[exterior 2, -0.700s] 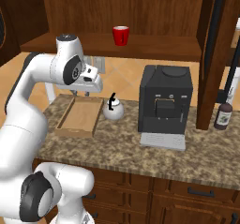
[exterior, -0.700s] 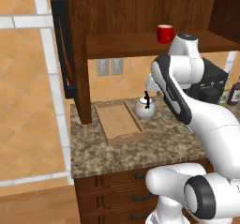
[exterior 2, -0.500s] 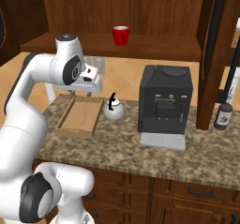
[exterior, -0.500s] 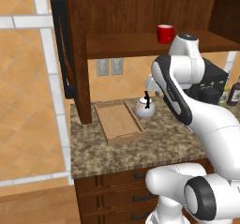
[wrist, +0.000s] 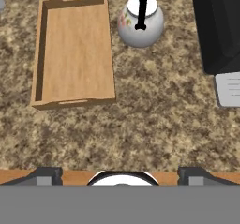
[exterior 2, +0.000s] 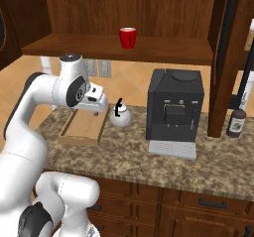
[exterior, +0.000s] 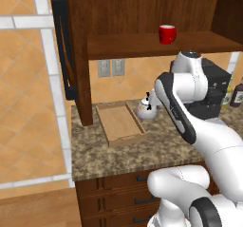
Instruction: Pick the kettle from the counter and place it on the tray. Then pick the mug from the cabinet and place it on the tray. Then close the cabinet doors.
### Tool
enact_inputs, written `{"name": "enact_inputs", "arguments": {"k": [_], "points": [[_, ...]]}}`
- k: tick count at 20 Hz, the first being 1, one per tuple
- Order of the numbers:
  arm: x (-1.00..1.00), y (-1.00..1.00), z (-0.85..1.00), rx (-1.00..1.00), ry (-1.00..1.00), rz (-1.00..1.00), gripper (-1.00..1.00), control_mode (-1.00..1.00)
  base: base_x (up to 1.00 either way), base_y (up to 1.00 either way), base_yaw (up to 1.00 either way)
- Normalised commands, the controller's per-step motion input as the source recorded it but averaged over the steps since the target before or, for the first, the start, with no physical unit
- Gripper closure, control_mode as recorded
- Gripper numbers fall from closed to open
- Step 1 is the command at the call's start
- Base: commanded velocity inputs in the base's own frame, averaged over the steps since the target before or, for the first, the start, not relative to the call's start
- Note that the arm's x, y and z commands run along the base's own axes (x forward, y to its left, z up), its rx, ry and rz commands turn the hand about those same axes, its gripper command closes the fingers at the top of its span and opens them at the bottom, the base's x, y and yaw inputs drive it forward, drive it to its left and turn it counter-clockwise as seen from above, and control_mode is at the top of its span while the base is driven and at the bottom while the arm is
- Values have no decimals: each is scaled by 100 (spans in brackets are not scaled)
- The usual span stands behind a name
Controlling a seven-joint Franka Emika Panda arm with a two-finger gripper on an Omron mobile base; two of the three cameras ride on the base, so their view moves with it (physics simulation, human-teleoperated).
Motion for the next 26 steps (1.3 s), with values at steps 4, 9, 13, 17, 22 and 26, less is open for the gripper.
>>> {"name": "enact_inputs", "arguments": {"k": [4, 9, 13, 17, 22, 26], "points": [[10, -15, -38, 0, 0, 0, -100, -100, 0, 0, 0], [44, -9, -19, 0, 0, 0, -100, -100, 0, 0, 0], [44, 0, -4, 0, -1, 0, -100, -100, 0, 0, 0], [48, 0, 0, 0, 0, 0, -100, -100, 0, 0, 0], [51, -3, -8, 0, 0, 0, -100, -100, 0, 0, 0], [39, -5, -22, 0, 0, 0, -100, -100, 0, 0, 0]]}}
